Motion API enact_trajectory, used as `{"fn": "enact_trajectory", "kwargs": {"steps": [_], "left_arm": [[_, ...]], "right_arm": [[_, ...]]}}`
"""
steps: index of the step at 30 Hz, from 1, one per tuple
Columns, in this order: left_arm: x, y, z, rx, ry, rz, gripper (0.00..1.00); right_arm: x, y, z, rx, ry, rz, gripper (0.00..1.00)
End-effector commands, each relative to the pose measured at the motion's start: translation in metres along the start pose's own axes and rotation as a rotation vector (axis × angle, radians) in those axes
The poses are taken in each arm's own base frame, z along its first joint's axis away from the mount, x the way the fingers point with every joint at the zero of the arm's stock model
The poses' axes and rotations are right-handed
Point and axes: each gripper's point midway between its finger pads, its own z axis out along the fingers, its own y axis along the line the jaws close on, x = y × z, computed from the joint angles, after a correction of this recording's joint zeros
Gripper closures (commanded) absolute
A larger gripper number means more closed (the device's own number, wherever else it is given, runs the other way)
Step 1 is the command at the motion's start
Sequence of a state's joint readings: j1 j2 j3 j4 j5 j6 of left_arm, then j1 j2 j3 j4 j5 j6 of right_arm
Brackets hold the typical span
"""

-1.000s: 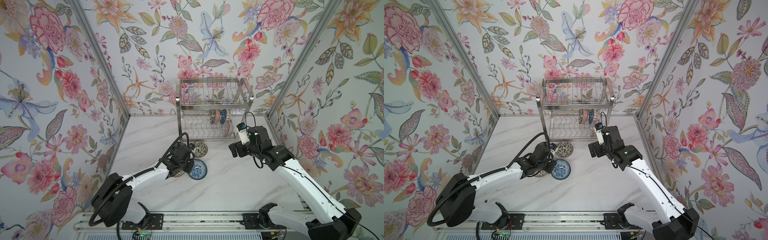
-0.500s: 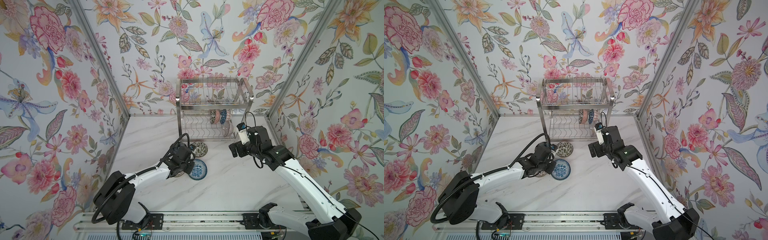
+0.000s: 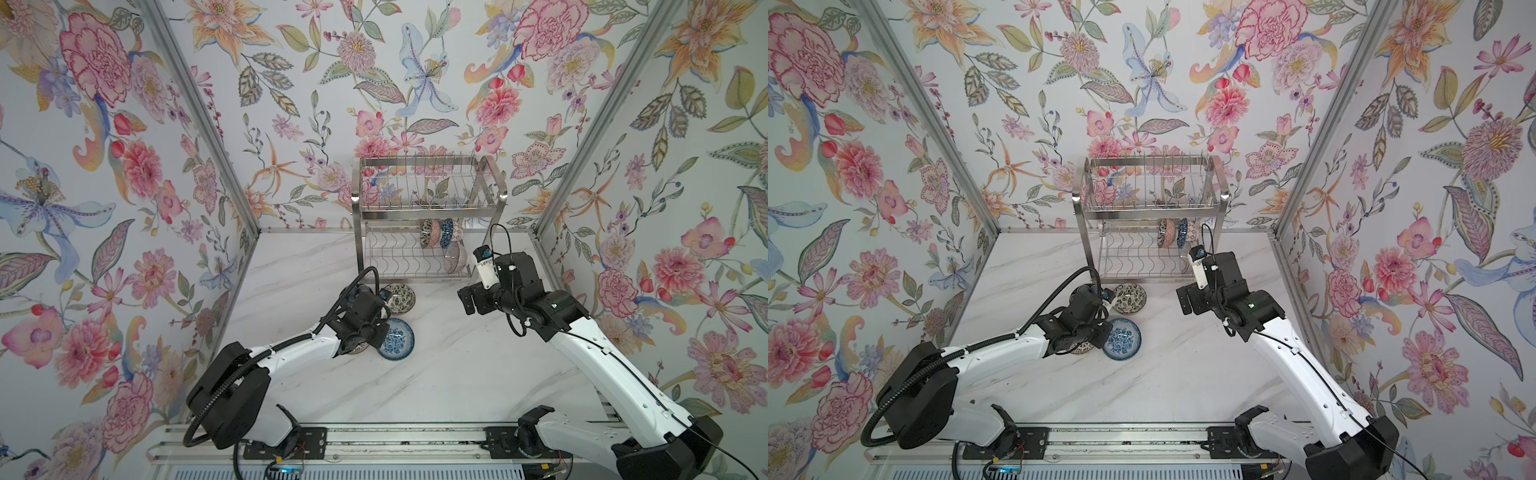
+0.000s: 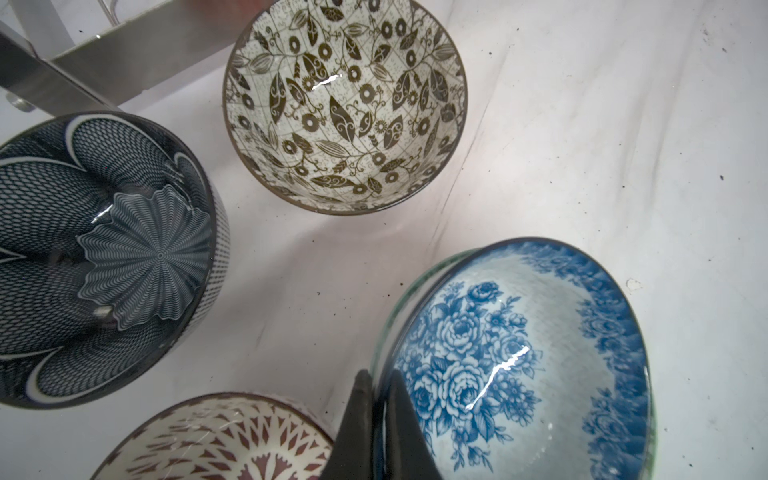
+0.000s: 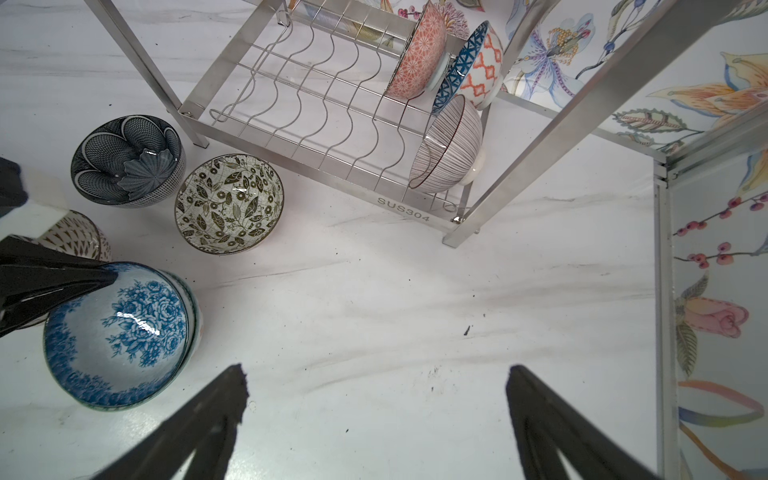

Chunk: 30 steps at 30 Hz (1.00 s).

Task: Load the bowls into the dish rack
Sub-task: 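Lower the left gripper onto the blue floral bowl's rim and close it, then lift the blue floral bowl with the left gripper while the right gripper reaches toward it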

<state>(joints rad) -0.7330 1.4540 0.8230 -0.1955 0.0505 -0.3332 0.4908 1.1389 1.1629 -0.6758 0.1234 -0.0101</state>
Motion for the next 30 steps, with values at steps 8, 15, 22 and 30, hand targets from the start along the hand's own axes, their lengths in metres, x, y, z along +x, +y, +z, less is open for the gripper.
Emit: {"fn": "enact_trajectory", "kwargs": {"steps": [8,15,22,30], "left_arm": [[-0.075,-0.009,-0.039,0.064,-0.269,-0.083,1.00],[-0.105,-0.006,-0.072,0.065,-0.458,-0.106,1.00],[-0.129,0.008,-0.085,0.006,-0.593,-0.168,1.00],[-0.155,0.016,-0.091,-0.009,-0.712,-0.277,1.00]], "right_arm": [[-0.011,-0.002,-0.016,0.008,-0.054,0.015,0.01],[-0.025,0.009,-0.024,-0.011,-0.093,0.054,0.01],[-0.055,0.042,-0.018,-0.113,-0.249,0.176,0.01],[-0.072,0.092,0.020,-0.276,-0.285,0.315,0.01]]}}
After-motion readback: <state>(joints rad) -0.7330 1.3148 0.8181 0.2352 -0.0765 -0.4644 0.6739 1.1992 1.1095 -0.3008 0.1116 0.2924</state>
